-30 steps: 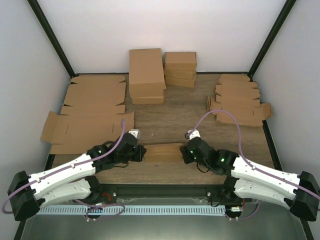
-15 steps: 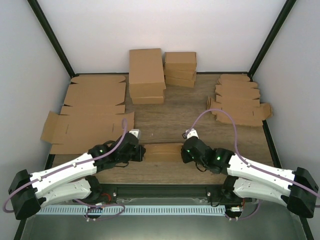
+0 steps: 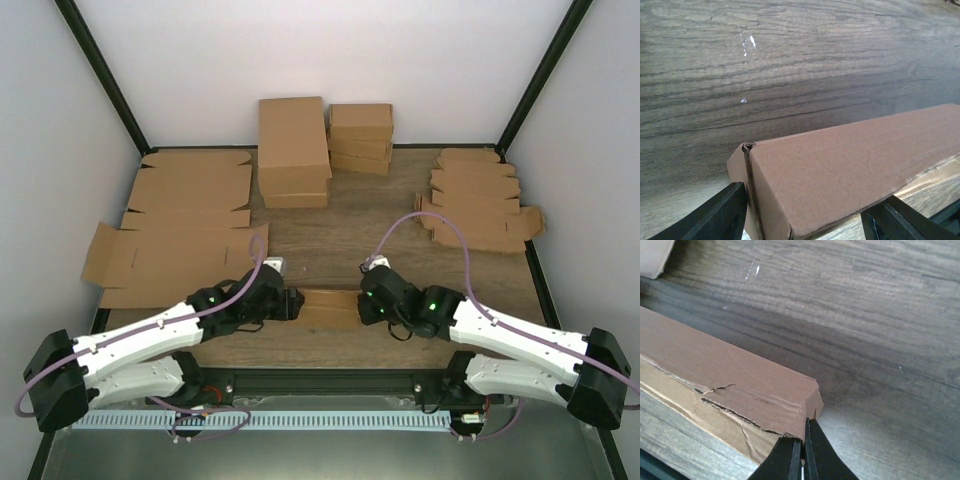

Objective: Fold the paper box

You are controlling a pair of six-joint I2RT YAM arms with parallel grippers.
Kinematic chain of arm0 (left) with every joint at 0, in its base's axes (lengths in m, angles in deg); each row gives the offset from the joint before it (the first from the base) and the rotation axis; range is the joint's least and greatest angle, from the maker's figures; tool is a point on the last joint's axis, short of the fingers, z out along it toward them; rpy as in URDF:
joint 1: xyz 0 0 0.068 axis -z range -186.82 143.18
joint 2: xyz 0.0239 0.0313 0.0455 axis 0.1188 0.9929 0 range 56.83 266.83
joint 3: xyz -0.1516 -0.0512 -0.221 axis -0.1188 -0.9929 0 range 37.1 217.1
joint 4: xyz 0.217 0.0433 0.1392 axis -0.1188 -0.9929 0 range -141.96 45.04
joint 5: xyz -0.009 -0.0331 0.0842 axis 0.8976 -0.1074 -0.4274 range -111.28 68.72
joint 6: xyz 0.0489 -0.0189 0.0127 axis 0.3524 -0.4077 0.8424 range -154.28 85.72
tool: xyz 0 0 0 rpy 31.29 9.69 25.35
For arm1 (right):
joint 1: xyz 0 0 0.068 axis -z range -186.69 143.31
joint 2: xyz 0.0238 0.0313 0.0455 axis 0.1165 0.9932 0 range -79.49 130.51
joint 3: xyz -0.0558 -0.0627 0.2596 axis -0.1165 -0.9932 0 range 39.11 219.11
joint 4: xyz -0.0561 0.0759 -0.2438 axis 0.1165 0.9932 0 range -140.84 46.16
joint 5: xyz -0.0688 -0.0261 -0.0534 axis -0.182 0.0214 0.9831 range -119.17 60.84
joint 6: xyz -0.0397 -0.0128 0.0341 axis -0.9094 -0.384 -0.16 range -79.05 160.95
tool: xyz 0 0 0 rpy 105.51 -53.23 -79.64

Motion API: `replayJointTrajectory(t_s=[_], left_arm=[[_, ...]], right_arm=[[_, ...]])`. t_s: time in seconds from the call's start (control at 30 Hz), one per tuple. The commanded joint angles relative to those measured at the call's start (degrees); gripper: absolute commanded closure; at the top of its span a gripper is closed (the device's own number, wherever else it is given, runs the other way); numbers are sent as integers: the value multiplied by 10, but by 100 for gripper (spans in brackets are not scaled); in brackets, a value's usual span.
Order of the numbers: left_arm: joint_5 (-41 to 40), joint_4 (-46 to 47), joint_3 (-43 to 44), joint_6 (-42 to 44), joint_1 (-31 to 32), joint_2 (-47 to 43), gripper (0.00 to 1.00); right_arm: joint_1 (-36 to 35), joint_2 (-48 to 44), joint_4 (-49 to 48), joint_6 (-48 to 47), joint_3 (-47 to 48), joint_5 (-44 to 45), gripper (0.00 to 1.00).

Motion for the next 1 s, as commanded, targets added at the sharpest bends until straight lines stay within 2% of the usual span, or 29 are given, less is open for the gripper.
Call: replayJointTrajectory(t_s=[0.0, 0.17, 0.43, 0.73, 0.97], left_arm=[[0, 38, -11, -4, 2, 21, 38], [-3, 42, -21, -6, 3, 31, 46], [-33, 40, -47, -18, 30, 23, 49], [-83, 10, -24, -28, 66, 55, 50], [-86, 5, -14, -40, 71, 70, 50]], right_arm=[[2, -11, 19, 27, 20, -27, 99], [2, -15, 28, 39, 25, -36, 98], [2, 2, 53, 70, 50, -59, 98], [2, 26, 115, 106, 102, -68, 96], [2, 32, 115, 146, 86, -72, 96]])
